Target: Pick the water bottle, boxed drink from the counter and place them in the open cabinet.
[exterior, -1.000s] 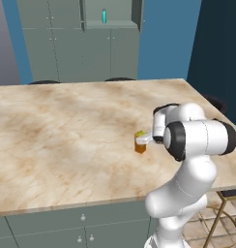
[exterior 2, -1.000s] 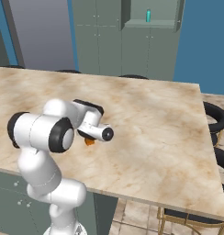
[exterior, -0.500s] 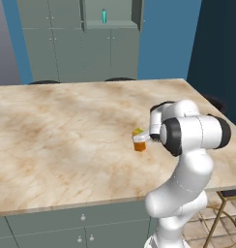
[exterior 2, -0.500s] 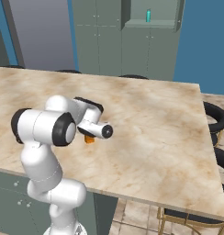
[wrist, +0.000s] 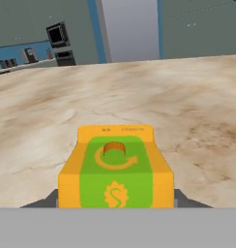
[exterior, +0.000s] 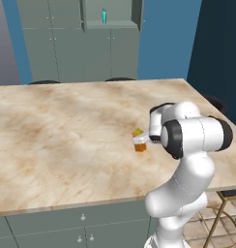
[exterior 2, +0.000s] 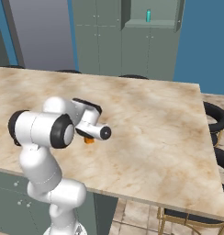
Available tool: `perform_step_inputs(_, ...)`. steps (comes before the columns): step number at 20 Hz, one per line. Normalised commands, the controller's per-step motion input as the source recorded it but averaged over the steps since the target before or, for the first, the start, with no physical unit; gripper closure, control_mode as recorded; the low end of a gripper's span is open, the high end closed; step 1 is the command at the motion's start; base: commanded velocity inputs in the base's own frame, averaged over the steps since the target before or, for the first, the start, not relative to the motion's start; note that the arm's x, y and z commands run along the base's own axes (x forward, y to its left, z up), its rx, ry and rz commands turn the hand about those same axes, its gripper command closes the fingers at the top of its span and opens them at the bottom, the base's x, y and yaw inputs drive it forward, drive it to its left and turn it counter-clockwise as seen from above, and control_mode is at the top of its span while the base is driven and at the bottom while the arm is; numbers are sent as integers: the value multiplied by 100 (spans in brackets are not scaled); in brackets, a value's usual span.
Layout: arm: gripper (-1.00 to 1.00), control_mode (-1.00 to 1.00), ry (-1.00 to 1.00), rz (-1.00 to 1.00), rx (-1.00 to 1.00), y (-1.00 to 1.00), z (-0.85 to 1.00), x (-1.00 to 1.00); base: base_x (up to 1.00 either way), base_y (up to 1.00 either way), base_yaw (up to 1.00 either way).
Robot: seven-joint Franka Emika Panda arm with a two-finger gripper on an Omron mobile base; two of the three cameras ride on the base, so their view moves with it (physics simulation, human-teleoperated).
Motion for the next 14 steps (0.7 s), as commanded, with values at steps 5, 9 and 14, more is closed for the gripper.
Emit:
perform_step_inputs(5, 100, -100, 3, 0, 0, 0, 19, -17, 0, 0, 0)
perform_step_inputs(9, 100, -100, 0, 1, 0, 0, 34, -24, 0, 0, 0)
perform_step_inputs(14, 100, -100, 0, 10, 1, -4, 44, -36, 0, 0, 0)
